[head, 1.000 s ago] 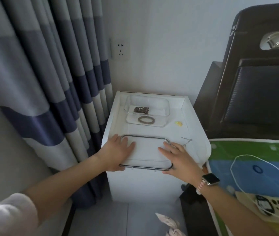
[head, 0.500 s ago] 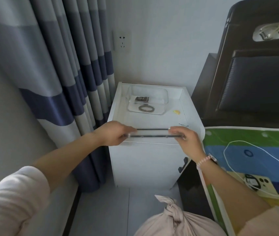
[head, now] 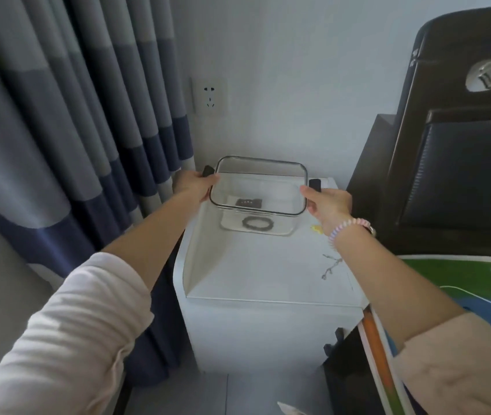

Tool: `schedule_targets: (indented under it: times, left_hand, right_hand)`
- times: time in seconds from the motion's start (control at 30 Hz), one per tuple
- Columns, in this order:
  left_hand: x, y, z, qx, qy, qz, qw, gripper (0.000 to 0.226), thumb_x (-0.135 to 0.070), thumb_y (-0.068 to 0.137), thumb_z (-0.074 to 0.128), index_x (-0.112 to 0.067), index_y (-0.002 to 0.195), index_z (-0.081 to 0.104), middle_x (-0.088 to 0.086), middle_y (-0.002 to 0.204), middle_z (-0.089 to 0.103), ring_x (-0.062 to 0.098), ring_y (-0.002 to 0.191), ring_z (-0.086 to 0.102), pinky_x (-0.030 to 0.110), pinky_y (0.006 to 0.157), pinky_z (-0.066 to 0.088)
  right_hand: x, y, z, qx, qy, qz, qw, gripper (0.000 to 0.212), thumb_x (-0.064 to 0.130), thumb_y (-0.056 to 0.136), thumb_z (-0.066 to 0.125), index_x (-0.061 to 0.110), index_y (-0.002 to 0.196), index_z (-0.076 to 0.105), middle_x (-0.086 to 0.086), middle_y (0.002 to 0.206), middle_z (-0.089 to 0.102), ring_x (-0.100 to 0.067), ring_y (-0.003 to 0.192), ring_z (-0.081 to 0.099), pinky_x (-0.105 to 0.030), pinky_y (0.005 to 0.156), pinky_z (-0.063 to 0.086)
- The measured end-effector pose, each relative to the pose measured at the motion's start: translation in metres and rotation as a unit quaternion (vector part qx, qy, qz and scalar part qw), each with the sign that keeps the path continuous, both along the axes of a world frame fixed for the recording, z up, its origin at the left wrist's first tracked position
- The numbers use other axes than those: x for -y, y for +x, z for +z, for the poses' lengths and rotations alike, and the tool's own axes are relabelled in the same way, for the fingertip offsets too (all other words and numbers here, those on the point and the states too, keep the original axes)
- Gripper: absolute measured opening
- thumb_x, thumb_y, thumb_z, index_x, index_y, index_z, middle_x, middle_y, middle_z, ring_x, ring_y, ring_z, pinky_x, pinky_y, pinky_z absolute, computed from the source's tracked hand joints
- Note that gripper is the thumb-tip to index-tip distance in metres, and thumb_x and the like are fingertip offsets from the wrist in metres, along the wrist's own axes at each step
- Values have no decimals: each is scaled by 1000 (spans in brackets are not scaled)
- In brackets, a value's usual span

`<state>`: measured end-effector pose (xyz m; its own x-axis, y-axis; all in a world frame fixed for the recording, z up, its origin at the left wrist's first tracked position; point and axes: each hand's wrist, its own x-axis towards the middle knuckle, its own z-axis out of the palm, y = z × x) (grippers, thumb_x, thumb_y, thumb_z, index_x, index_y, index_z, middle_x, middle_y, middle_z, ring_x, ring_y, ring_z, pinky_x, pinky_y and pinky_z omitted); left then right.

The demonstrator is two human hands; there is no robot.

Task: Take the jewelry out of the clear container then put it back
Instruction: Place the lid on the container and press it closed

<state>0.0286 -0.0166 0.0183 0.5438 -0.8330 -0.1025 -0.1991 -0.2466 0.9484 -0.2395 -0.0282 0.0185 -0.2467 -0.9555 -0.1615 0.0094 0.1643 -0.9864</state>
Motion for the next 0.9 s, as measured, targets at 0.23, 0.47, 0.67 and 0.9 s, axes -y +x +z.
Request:
schedule_targets:
  times: [0.23, 0.47, 0.67, 0.9]
  left_hand:
    - [43, -2, -34, 220, 54, 9, 974, 29, -29, 81, 71, -8, 62, 62, 6, 65, 64, 21, 70, 65, 27, 64, 46]
    - [49, -3, -45, 248, 72, -1, 966, 30, -28, 83, 69, 0, 87, 76, 17, 88, 76, 30, 85, 72, 33, 72, 54]
    - [47, -1, -39, 172, 74, -6, 982, 28, -28, 82, 76, 0, 88, 73, 16, 91, 75, 29, 86, 72, 27, 73, 53]
    - [47, -4, -40, 87, 49, -16, 995, 26, -18, 79, 81, -13, 97, 63, 13, 112, 68, 29, 96, 68, 41, 82, 61]
  right_hand:
    - [48, 5, -32, -69, 52, -4, 996, 54, 29, 58, 85, 21, 48, 32, -5, 58, 37, -17, 46, 26, -22, 46, 25]
    - [47, 3, -50, 28, 61, 6, 998, 27, 19, 65, 86, 15, 63, 59, -5, 68, 62, -18, 60, 57, -28, 59, 54]
    - [43, -1, -48, 82, 68, 26, 994, 21, 16, 74, 81, 13, 74, 61, -12, 93, 70, -25, 86, 67, -35, 73, 59]
    - [43, -6, -48, 71, 63, 21, 995, 39, 20, 71, 81, 14, 101, 56, -7, 89, 67, -21, 77, 66, -33, 71, 59]
